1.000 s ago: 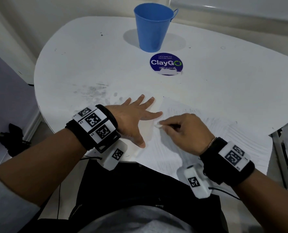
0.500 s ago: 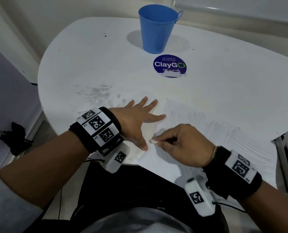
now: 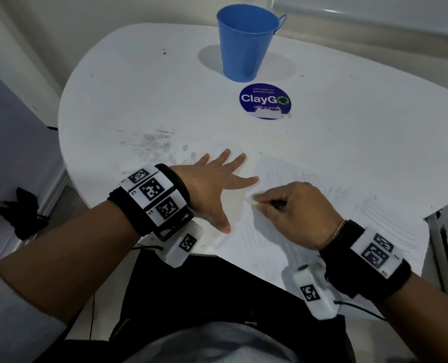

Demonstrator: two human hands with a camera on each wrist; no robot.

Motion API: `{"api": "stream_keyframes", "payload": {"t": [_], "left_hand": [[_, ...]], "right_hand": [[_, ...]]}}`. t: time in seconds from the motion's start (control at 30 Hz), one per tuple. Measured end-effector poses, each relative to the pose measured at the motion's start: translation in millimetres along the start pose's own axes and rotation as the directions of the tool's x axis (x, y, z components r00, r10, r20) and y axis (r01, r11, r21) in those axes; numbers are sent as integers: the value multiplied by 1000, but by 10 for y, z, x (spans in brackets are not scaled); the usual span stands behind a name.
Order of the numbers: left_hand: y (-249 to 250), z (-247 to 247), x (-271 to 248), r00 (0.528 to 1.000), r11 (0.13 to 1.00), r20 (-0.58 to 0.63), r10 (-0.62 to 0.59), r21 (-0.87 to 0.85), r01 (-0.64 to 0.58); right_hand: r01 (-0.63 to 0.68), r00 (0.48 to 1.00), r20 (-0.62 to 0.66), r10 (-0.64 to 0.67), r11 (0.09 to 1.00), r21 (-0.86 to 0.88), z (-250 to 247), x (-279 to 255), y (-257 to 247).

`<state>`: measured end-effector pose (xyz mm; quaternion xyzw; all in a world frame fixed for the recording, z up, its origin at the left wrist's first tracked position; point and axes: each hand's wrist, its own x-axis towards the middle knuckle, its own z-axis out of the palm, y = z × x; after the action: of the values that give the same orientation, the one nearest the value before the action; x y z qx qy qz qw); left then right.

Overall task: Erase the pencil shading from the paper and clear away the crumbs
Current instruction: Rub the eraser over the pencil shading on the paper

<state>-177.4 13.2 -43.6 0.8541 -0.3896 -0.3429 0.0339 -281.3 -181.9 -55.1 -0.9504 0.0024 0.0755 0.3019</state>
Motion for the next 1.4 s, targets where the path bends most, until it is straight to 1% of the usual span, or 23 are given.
{"api": "stream_keyframes", "payload": {"t": [0.07, 0.1, 0.13, 0.2, 0.23, 0.27, 0.3, 0.37, 0.4, 0.43, 0.53, 0.6, 0.67, 0.77, 0.87, 0.97, 1.07, 1.17, 1.23, 1.3, 1.33, 1.4], "left_hand": [[-6, 2, -4, 1000, 1000, 5, -4, -2, 4], [-10, 1, -6, 1000, 1000, 7, -7, -3, 7], [-14, -2, -7, 1000, 1000, 7, -8, -2, 8], [-11, -7, -5, 1000, 1000, 13, -9, 4, 9], [-5, -6, -7, 1000, 1000, 17, -8, 6, 8], [2, -6, -7, 1000, 1000, 18, -8, 7, 7], [4, -9, -11, 1000, 1000, 17, -8, 8, 8], [5, -9, -14, 1000, 1000, 11, -9, 4, 9], [1, -8, -14, 1000, 1000, 10, -9, 0, 9], [-3, -8, -14, 1000, 1000, 11, -9, -2, 9], [-3, -12, -10, 1000, 1000, 18, -10, -2, 10], [5, -18, -16, 1000, 1000, 15, -9, -3, 9], [12, -24, -22, 1000, 1000, 13, -8, 7, 8], [-6, -16, -17, 1000, 1000, 7, -6, 11, 6], [-57, 23, -3, 1000, 1000, 2, 10, -18, -10], [-108, 40, 22, 999, 998, -40, 11, -66, -14], [-156, 10, 37, 997, 997, -78, -12, -76, 6], [-195, -34, 24, 997, 996, -59, -47, -85, 42], [-201, -47, 15, 996, 994, -59, -64, -89, 59], [-199, -45, 17, 995, 994, -66, -71, -91, 65], [-199, -40, 21, 995, 993, -68, -73, -94, 66], [-204, -33, 32, 995, 993, -70, -71, -94, 65]], "right_hand": [[56, 990, 130, -53, 998, -17, 13, -50, -95], [64, 987, 146, -61, 998, -15, 9, -44, -137], [62, 992, 114, -59, 998, -20, 2, -1, -141], [24, 1000, -13, -24, 1000, -17, -11, 95, -111], [15, 999, -52, -16, 1000, -17, -7, 121, -102], [21, 999, -48, -22, 999, -24, -1, 121, -102], [42, 999, 1, -42, 999, -33, 13, 99, -114], [74, 988, 135, -71, 997, -21, 26, 29, -173], [68, 985, 159, -66, 998, -7, 21, 30, -180], [51, 989, 140, -51, 999, 6, 12, 62, -161], [-23, 999, -27, 25, 999, 39, -13, 193, -45], [-31, 998, -57, 32, 999, 21, -15, 196, -10], [-18, 999, -39, 18, 1000, 7, -26, 150, 14], [-61, 997, -33, 63, 997, 44, -101, 105, 70], [-60, 997, -55, 61, 998, 23, -81, 61, 85], [-42, 997, -58, 43, 999, 25, -20, 63, 21], [-39, 999, -29, 40, 999, 29, 1, 154, -50], [-51, 998, 26, 49, 995, 88, -13, 227, -99], [-63, 998, 12, 62, 992, 111, -63, 295, -86], [-85, 996, -16, 87, 992, 94, -120, 352, -60], [-89, 996, 3, 89, 993, 72, -135, 359, -59], [-68, 992, 106, 66, 998, 10, -148, 338, -114]]}}
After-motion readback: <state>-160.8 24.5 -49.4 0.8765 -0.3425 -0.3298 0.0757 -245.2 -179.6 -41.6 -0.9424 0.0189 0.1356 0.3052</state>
